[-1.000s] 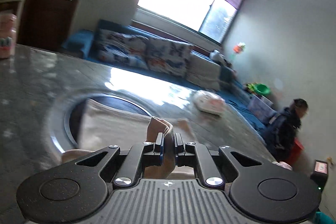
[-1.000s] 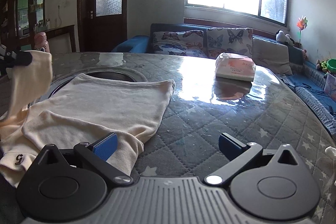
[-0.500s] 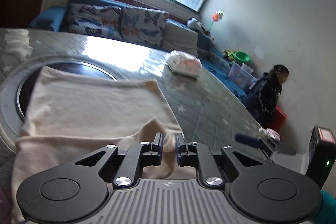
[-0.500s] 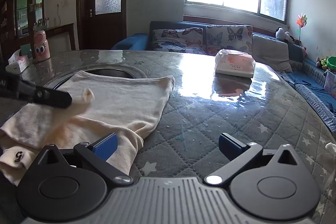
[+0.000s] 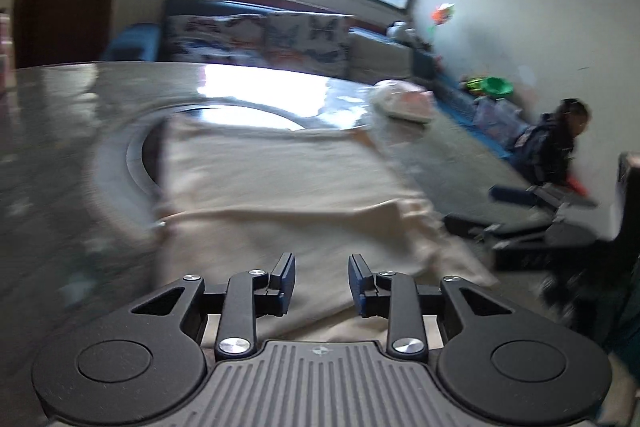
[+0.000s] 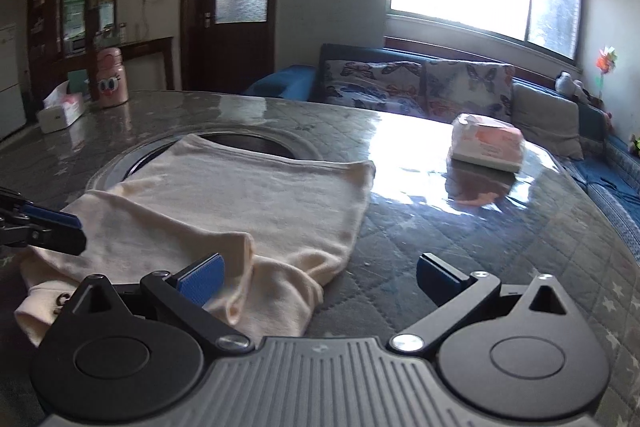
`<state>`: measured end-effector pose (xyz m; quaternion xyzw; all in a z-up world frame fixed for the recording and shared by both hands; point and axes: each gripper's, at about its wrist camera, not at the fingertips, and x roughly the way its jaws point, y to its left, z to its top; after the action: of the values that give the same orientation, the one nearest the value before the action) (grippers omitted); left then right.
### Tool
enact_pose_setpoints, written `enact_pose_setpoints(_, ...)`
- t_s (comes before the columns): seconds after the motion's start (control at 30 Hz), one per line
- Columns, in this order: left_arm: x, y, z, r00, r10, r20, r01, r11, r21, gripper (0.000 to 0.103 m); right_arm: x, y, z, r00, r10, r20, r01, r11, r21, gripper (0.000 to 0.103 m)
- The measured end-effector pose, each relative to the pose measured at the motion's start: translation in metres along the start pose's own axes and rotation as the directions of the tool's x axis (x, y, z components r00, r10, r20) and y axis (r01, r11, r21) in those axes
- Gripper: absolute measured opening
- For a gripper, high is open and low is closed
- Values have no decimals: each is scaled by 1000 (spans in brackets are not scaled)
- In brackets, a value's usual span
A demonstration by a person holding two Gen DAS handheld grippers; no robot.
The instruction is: Fold clothes
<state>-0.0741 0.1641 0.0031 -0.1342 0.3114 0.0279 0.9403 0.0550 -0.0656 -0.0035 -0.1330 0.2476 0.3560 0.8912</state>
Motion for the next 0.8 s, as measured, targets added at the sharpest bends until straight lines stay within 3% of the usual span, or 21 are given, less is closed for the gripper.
enact_pose_setpoints(0.13, -24, 14, -14, 995, 97, 22, -97, 994, 40, 40, 6, 19, 3, 999, 39, -3, -39, 998, -58, 103)
enact_pose_setpoints(0.23, -29, 26, -23, 989, 148, 4, -148, 989, 16, 42, 11, 31, 3, 999, 52, -7, -52, 993, -107, 103)
enact_pose_setpoints(0.33, -28, 37, -29, 988, 151, -15, -151, 988, -25, 42, 15, 40, 3, 998, 58, -18, -60, 988, -142, 103)
enact_pose_setpoints(0.63, -25, 28, -38, 973, 230, 14, -230, 968, 96, 41, 18, 45, 2, 997, 65, -38, -70, 985, -160, 103)
enact_pose_setpoints(0.8, -25, 26, -40, 967, 253, 37, -256, 961, 108, 8, 22, 49, 0, 997, 57, -47, -65, 981, -185, 103)
